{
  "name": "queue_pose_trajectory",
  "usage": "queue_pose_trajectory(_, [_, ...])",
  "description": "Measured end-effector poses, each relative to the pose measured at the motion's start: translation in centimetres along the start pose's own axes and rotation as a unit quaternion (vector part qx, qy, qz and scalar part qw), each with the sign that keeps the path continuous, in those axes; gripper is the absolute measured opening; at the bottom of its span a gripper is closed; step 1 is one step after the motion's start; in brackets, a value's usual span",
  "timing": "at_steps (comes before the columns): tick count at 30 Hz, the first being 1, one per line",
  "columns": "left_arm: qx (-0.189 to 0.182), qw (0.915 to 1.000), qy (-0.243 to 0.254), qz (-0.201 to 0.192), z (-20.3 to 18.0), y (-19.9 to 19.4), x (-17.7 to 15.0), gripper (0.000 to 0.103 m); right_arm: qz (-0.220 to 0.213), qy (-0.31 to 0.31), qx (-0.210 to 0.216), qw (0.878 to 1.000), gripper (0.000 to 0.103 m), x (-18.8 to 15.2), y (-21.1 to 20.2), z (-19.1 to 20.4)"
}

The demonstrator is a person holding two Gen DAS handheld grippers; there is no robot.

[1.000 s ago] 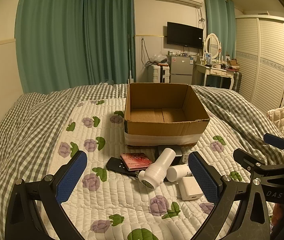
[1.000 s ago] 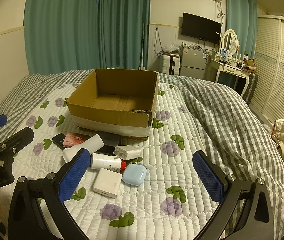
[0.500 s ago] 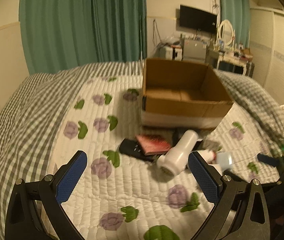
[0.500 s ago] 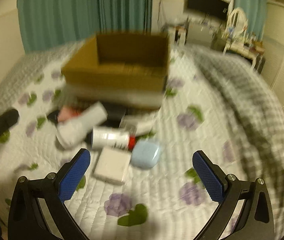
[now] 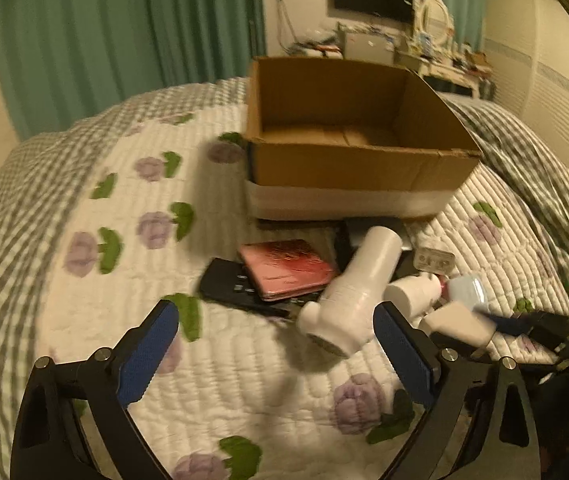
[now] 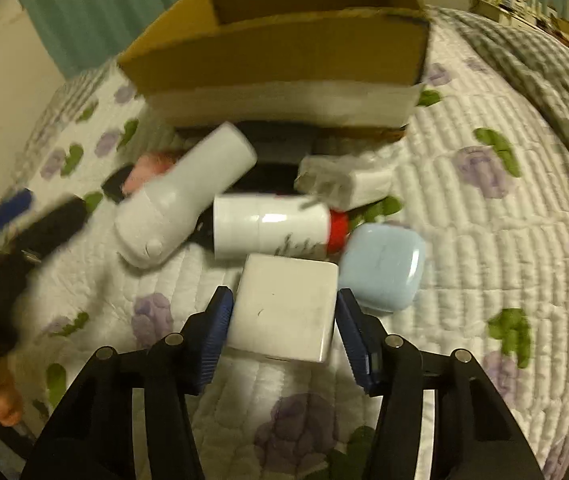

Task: Organize rigid objects
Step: 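Grasp the white hair dryer with the left tool while the right tool grasps a white charger block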

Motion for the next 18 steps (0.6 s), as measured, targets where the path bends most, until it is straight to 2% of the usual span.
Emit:
queue_pose_trajectory(3, [-0.011, 0.9996, 0.017, 0.019, -1.3, 1.2, 0.0, 0.093, -0.031, -0.022, -0.032, 0.999, 0.048, 1.1, -2.6, -0.2])
queue_pose_trajectory(4, [-0.012, 0.9993, 0.024, 0.024, -1.7, 1.7, 0.0, 0.088, -0.038, -0.032, -0.044, 0.998, 0.017, 1.6, -3.1, -0.3])
queue_pose_trajectory(5, [-0.014, 0.9989, 0.035, 0.028, -2.3, 2.2, 0.0, 0.086, -0.05, -0.037, -0.059, 0.996, 0.006, 2.1, -3.8, -0.6])
queue_pose_trajectory(7, [-0.022, 0.9977, 0.053, 0.036, -3.4, 3.1, 0.1, 0.084, -0.056, -0.031, -0.061, 0.996, 0.006, 2.9, -4.2, -1.1])
queue_pose_trajectory(10, [-0.032, 0.9947, 0.087, 0.045, -4.9, 4.1, -0.2, 0.07, -0.037, -0.025, -0.051, 0.998, 0.006, 2.9, -3.6, -1.9])
queue_pose_trajectory(12, [-0.03, 0.9929, 0.108, 0.039, -5.5, 4.3, -0.5, 0.069, -0.03, -0.011, -0.037, 0.999, 0.006, 2.5, -3.1, -2.5])
queue_pose_trajectory(14, [-0.041, 0.9925, 0.109, 0.036, -5.4, 4.3, -0.6, 0.068, -0.027, 0.008, -0.015, 0.999, 0.006, 2.3, -3.0, -3.2])
queue_pose_trajectory(15, [-0.047, 0.9928, 0.103, 0.038, -5.2, 4.2, -0.6, 0.068, -0.026, 0.011, -0.016, 0.999, 0.011, 2.2, -2.8, -3.2])
queue_pose_trajectory(16, [-0.051, 0.9929, 0.1, 0.038, -5.1, 4.2, -0.6, 0.068, -0.027, 0.012, -0.02, 0.999, 0.021, 2.1, -2.8, -3.2])
queue_pose_trajectory(18, [-0.055, 0.9938, 0.091, 0.033, -4.7, 3.9, -0.8, 0.068, -0.027, 0.021, -0.028, 0.999, 0.034, 1.7, -2.7, -3.3])
Point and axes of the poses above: each gripper's, at about its wrist camera, not at the fingertips, and y roughly the way its jaws point, z to its left, x to its top, the point moved 3 cm from there along y, roughly the way its jaws point, and after that the axes turned 9 degrees about x, right-handed, at the moved point
